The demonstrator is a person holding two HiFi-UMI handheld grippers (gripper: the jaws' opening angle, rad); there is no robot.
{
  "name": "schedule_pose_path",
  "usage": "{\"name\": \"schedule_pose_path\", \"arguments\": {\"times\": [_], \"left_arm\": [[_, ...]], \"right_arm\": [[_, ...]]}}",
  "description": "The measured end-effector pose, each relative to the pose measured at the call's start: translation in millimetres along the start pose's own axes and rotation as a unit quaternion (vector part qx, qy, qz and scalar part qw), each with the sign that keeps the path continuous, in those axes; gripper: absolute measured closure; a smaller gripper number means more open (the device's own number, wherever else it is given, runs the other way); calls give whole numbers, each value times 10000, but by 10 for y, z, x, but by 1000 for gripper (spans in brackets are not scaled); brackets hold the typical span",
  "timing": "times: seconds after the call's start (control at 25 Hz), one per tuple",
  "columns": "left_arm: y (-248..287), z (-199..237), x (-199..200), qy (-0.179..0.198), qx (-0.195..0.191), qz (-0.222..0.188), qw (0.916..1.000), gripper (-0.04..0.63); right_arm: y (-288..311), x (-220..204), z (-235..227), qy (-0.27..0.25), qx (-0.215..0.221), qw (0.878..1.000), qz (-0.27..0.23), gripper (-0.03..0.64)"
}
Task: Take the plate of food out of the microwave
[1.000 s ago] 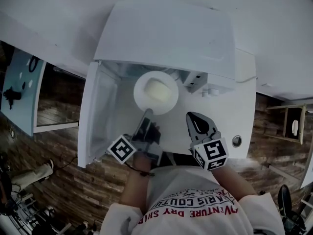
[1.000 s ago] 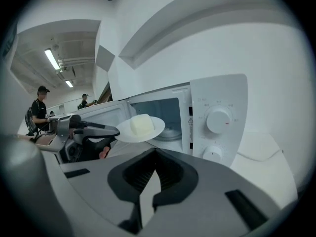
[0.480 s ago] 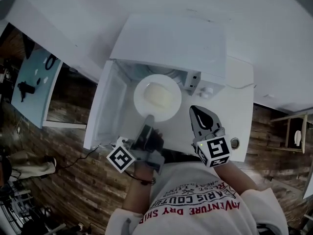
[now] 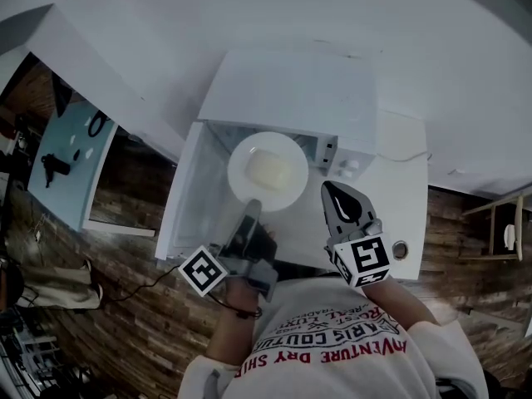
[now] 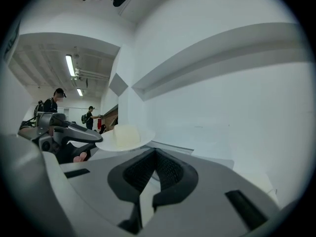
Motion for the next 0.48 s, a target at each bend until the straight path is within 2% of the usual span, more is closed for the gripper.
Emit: {"name": "schedule_pose_path", "arguments": {"times": [0.24,0.48], "left_arm": [[62,13,-14,-134,-71,129,9998,576],[115,2,-2,-77,-100,202,9997,577]], "right_arm": [[20,-92,-14,72,-32,9998,160,614],[55,-83,-35,46,-107,9998,163,614]]}}
Point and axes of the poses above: the fingertips, and each gripper's own axes: y forward along the fingers, z to its left, x out of its top, the point moved 1 cm from there along -y, backward along the fingers, and after that the axes turned 7 degrees about x, right-handed, at the moved point
